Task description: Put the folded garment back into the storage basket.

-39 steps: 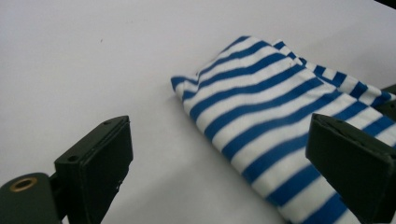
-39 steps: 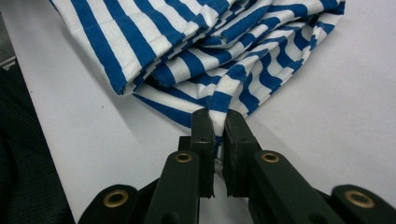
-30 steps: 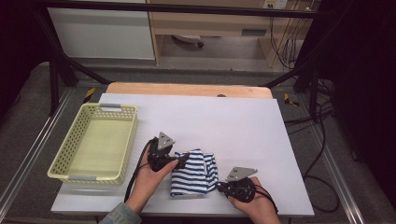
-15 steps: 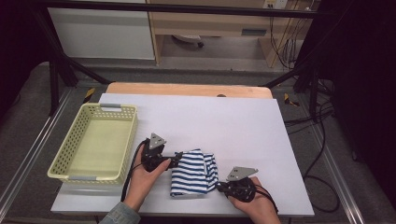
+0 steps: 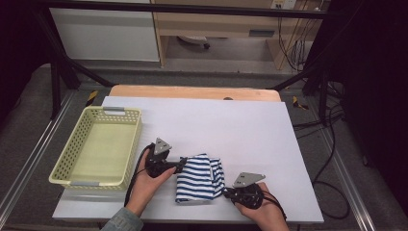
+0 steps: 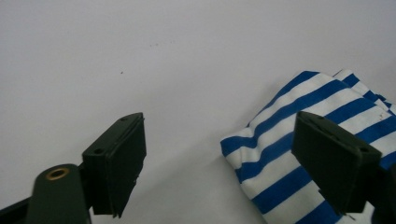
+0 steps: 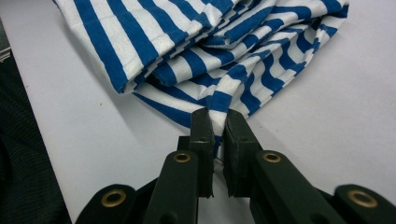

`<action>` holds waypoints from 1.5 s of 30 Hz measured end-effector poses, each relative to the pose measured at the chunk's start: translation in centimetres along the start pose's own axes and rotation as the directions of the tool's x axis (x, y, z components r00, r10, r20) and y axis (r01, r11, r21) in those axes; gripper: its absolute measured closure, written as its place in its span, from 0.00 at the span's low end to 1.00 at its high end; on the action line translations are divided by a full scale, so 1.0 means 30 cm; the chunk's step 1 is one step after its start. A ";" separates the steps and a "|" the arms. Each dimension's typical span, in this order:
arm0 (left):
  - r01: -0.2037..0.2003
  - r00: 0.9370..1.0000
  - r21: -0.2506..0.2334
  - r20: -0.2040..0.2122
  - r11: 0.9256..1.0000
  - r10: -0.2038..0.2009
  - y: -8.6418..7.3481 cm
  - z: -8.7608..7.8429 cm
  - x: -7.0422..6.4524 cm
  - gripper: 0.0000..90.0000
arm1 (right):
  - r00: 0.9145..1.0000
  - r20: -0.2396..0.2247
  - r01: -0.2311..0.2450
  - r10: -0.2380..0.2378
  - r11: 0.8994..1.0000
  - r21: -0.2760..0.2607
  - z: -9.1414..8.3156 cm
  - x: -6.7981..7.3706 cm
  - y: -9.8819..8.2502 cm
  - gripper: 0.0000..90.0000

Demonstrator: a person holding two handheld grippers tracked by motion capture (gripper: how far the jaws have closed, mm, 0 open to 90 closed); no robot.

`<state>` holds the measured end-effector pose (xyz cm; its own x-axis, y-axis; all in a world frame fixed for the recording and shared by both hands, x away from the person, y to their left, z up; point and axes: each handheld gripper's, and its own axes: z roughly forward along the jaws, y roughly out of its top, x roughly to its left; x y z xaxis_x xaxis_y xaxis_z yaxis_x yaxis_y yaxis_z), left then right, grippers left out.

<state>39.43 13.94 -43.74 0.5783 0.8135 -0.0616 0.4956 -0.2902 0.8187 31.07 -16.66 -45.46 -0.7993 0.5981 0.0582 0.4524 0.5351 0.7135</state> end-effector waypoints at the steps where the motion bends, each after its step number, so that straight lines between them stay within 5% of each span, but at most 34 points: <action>1: 0.001 1.000 -0.006 -0.010 1.000 -0.001 0.001 0.000 0.003 0.27 | 1.000 0.000 0.004 -0.004 1.000 -0.001 0.001 -0.001 0.000 0.93; 7: 0.034 0.999 -0.006 0.001 0.999 -0.034 0.001 0.007 0.012 0.42 | 1.000 -0.006 0.001 -0.001 1.000 -0.002 0.001 -0.004 0.000 0.93; 11: 0.052 0.997 0.032 0.050 0.998 -0.054 -0.008 0.034 -0.008 0.48 | 1.000 -0.002 0.003 -0.003 1.000 -0.001 0.001 -0.002 0.000 0.93; 12: 0.030 0.999 0.061 0.019 0.998 -0.031 -0.015 0.047 -0.018 0.49 | 1.000 -0.002 0.003 -0.003 1.000 -0.001 0.001 -0.002 0.000 0.93; 18: 0.050 0.998 0.045 -0.028 0.998 -0.048 -0.018 0.050 0.002 0.56 | 1.000 -0.001 0.005 -0.005 1.000 -0.001 0.001 -0.001 0.000 0.93; 24: 0.036 0.999 0.083 0.034 0.996 -0.039 -0.025 0.065 -0.015 0.57 | 1.000 -0.002 0.003 -0.003 1.000 0.000 0.001 -0.001 0.000 0.92; 27: 0.003 1.000 0.087 0.023 0.996 -0.005 -0.025 0.064 -0.028 0.56 | 1.000 -0.002 0.003 -0.003 1.000 0.000 0.001 -0.001 0.000 0.92; 31: 0.006 0.999 0.096 0.050 0.995 -0.011 -0.034 0.071 -0.026 0.58 | 1.000 -0.001 0.003 -0.003 1.000 0.000 0.001 -0.001 0.001 0.92; 32: 0.012 0.995 0.097 0.099 0.995 -0.022 -0.035 0.070 -0.030 0.73 | 1.000 -0.001 0.001 -0.001 1.000 0.001 0.001 -0.001 0.001 0.92; 33: 0.012 0.995 0.097 0.099 0.995 -0.022 -0.035 0.070 -0.030 0.81 | 1.000 0.000 0.001 -0.001 1.000 0.001 0.001 -0.001 0.002 0.92; 40: 0.026 0.993 0.070 0.114 0.997 -0.034 -0.031 0.061 -0.023 0.95 | 0.999 0.008 0.048 -0.048 0.999 0.000 0.006 0.019 0.014 0.94; 45: 0.037 0.991 0.032 0.126 0.999 -0.041 0.004 0.031 -0.027 0.96 | 0.999 -0.014 0.049 -0.049 0.999 -0.016 -0.004 0.032 0.035 0.94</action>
<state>39.61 12.79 -44.13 0.6345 0.7548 -0.1662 0.5371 -0.2760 0.7971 30.72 -15.60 -44.58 -0.8260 0.5627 0.0333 0.4067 0.5541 0.7263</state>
